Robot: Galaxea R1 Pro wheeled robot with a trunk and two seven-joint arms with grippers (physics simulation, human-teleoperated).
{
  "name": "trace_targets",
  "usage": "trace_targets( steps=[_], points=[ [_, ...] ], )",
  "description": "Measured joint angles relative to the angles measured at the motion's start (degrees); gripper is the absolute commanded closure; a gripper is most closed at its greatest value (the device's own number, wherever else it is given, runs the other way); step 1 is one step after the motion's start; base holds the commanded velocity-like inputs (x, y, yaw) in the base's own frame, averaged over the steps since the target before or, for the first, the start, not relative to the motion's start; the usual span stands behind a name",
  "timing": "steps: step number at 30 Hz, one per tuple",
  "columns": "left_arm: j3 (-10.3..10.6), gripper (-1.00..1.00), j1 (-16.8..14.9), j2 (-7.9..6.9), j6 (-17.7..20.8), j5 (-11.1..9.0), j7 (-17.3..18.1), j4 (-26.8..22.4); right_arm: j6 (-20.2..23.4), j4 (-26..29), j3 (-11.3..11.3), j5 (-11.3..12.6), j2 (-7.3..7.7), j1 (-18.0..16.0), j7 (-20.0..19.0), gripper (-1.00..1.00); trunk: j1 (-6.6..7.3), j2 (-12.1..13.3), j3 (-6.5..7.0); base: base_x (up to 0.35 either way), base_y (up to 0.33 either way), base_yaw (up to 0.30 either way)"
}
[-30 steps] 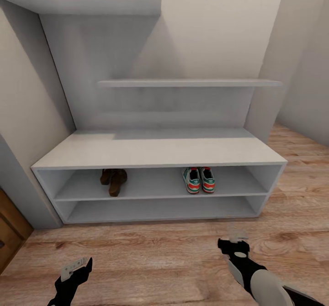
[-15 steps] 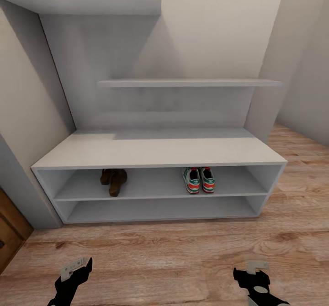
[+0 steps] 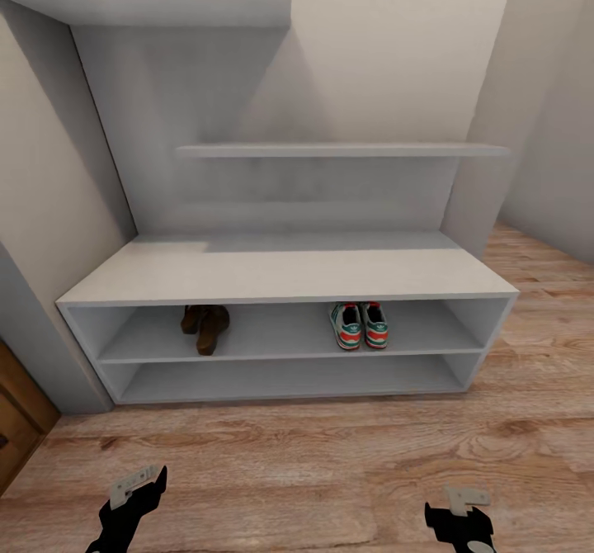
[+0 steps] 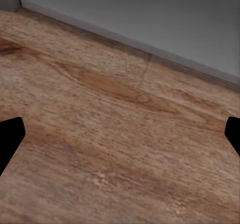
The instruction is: Pick up the two gym shoes and the two sandals from the corridor floor and place them onto the hallstand (shoe rack) in the corridor, making sure they are on the rack and not on the floor. Arrange them so the two gym shoes are next to each other and the two sandals are next to each other.
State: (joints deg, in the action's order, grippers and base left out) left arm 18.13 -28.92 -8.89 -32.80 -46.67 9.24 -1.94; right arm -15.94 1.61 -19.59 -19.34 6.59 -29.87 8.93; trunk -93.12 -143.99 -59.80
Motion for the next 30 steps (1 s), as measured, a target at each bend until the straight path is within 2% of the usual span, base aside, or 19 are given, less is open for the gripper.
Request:
trace_targets(
  steps=[11,23,30],
  points=[
    [0.0,-1.00,0.0,0.01,0.1,0.0,0.0,0.0,-0.2,-0.2,0.1,0.0,-0.13,0.4,-0.3,-1.00,0.00,0.0,0.00,0.000,0.000,0.000],
    [0.0,-1.00,0.0,0.01,0.1,0.0,0.0,0.0,-0.2,-2.7,0.2,-0.4,-0.32,0.4,-0.4,-1.00,0.00,0.0,0.00,0.000,0.000,0.000],
    [0.0,-1.00,0.0,0.01,0.1,0.0,0.0,0.0,-0.2,-3.2,0.2,-0.5,-0.34,0.4,-0.4,-1.00,0.18,0.1,1.54,0.000,0.000,0.000]
  ],
)
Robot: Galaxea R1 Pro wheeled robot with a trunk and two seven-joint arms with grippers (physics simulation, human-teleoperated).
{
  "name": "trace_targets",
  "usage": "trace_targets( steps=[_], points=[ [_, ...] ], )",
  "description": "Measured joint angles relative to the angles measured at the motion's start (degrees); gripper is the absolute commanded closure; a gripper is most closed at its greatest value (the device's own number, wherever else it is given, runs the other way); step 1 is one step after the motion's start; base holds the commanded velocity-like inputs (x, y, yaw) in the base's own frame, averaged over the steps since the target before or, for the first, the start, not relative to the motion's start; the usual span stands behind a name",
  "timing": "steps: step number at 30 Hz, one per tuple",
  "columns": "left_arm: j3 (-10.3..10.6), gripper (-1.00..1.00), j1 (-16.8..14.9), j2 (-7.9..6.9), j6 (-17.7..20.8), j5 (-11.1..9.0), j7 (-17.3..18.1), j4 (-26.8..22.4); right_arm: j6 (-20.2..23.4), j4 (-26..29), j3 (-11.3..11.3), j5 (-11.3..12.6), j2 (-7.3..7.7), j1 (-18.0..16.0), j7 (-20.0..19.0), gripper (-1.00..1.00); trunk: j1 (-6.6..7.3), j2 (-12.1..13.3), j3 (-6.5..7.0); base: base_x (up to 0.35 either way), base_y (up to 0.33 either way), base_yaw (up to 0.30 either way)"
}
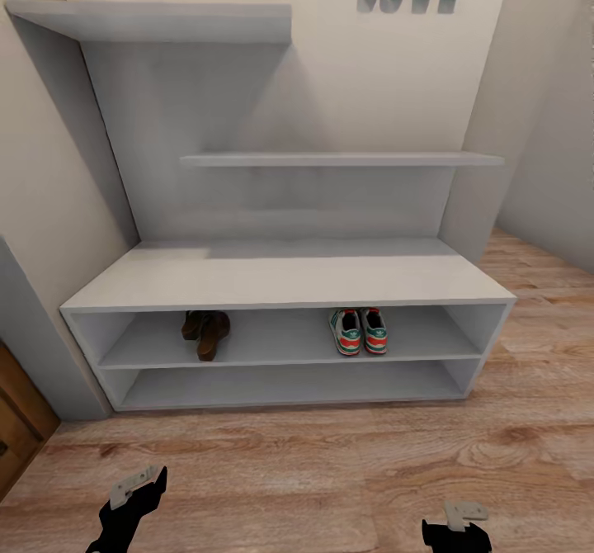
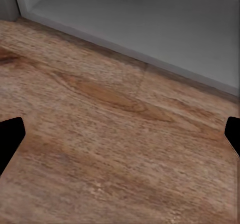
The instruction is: Pick up the two gym shoes and the two sandals from the corridor floor and place them onto the hallstand (shoe rack) in the corridor, making sure they are on the rack and not on the floor. Arrange them so the two gym shoes are next to each other and the two sandals are next to each other.
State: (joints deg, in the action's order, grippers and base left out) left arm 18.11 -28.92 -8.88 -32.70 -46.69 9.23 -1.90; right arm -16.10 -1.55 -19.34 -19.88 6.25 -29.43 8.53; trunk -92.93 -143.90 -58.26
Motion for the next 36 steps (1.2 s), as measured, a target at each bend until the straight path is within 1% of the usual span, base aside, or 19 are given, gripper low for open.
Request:
trace_targets(
  steps=[36],
  points=[
    [0.0,-1.00,0.0,0.00,0.6,0.0,0.0,0.1,-0.1,-0.3,0.0,-0.1,-0.06,0.0,0.0,-1.00,0.93,0.5,7.98,0.000,0.000,0.000]
  ],
)
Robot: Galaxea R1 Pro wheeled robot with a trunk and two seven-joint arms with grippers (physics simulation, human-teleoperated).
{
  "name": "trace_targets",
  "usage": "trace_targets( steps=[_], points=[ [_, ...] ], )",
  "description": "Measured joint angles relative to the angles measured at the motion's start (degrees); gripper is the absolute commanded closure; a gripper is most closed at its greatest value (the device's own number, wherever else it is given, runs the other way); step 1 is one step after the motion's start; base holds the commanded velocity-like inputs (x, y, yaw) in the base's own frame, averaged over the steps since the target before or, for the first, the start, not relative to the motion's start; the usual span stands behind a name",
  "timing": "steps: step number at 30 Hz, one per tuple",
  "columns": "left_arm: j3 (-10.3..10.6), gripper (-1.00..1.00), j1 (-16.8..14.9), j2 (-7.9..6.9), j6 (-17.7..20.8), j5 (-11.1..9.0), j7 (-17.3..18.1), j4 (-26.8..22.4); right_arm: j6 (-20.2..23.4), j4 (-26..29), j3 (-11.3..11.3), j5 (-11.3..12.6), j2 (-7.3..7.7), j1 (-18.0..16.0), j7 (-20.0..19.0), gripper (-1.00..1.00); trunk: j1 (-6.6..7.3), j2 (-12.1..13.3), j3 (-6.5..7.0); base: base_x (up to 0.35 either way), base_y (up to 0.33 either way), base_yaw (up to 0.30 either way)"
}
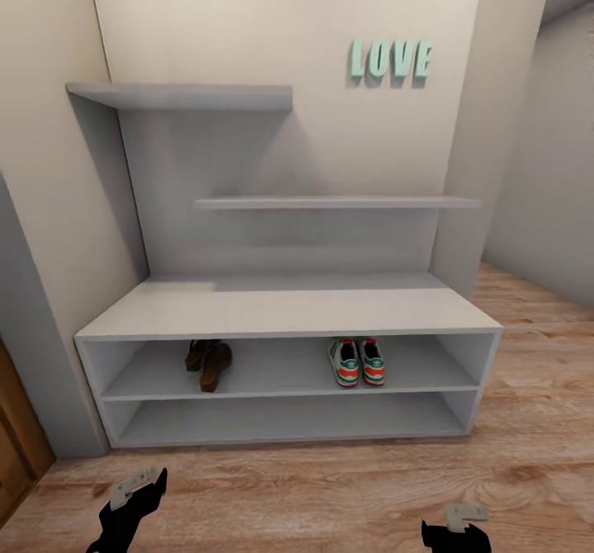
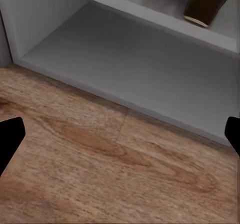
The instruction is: Pick up the two gym shoes and the two sandals from the corridor floor and place them onto the hallstand (shoe rack) in the corridor, making sure they are on the rack and not on the floor. Arrange them so the two gym shoes are next to each other and the two sandals are next to each other.
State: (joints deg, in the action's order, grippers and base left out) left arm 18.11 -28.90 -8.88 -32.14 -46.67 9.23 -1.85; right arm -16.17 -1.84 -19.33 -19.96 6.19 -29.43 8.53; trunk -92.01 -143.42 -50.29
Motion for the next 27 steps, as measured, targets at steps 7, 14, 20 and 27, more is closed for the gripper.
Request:
trace_targets(
  steps=[7,14,20,27],
  points=[
    [0.0,-1.00,0.0,0.00,0.0,0.0,0.0,0.0,0.0,-0.1,0.0,0.0,-0.16,0.0,0.0,-1.00,0.18,0.1,1.37,0.000,0.000,0.027],
    [0.0,-1.00,0.0,0.00,0.1,0.0,-0.1,0.0,0.0,-0.1,0.0,0.0,-0.26,0.0,0.0,-1.00,0.54,0.6,2.40,0.000,0.000,0.057],
    [0.0,-1.00,0.0,0.00,0.1,0.0,-0.1,0.0,0.0,-0.1,0.0,0.0,-0.28,0.0,0.0,-1.00,1.86,3.0,2.98,0.000,0.000,0.066],
    [0.0,-1.00,0.0,0.00,0.1,0.0,-0.1,0.0,0.0,-0.1,0.0,0.0,-0.30,0.0,0.0,-1.00,3.40,5.8,3.63,0.000,0.000,0.069]
  ],
)
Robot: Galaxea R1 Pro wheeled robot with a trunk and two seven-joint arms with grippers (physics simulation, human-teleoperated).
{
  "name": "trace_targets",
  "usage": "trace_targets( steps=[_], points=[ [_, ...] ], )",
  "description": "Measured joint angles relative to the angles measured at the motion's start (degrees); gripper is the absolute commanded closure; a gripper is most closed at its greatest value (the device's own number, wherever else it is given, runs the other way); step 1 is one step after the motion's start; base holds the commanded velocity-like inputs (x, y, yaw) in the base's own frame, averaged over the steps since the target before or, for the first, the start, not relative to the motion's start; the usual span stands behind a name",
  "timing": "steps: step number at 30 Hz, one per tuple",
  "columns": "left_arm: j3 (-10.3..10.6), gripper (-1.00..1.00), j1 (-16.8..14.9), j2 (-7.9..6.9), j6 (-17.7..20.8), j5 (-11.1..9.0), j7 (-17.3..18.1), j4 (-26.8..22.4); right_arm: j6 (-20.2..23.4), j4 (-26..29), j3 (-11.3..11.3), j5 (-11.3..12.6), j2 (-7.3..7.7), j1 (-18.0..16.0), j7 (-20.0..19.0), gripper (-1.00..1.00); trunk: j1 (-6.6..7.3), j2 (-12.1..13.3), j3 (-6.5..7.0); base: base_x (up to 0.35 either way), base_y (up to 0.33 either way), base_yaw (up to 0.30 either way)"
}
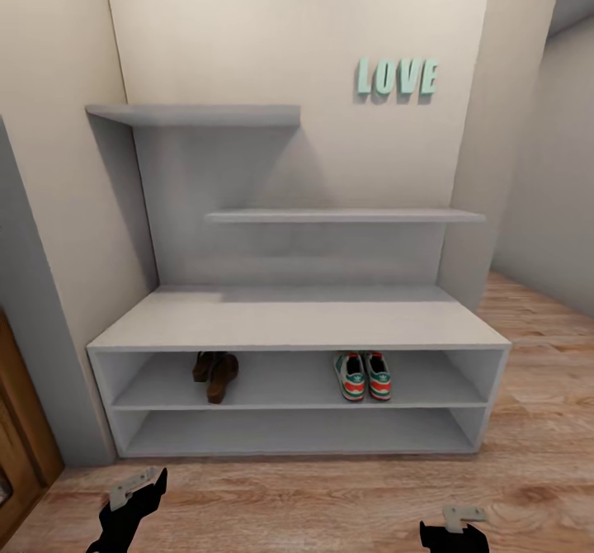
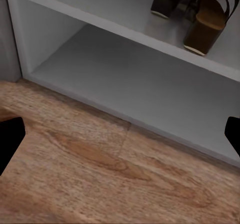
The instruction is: Pick up the two gym shoes and the two sandals from the corridor floor and place them onto the hallstand (shoe rack) in the corridor, making sure they are on the rack and not on the floor. Arrange them so the two gym shoes are next to each other and the two sandals are next to each other.
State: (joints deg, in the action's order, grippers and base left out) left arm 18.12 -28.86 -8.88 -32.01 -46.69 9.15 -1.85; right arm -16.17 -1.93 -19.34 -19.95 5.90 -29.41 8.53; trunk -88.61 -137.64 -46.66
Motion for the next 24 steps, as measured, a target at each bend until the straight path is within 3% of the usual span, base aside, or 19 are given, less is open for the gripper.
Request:
trace_targets(
  steps=[24],
  points=[
    [0.0,-1.00,0.0,0.00,0.0,0.0,0.0,0.0,0.0,0.0,0.0,0.0,-0.01,0.0,0.0,-1.00,5.27,9.6,2.15,0.000,0.000,0.071]
  ],
)
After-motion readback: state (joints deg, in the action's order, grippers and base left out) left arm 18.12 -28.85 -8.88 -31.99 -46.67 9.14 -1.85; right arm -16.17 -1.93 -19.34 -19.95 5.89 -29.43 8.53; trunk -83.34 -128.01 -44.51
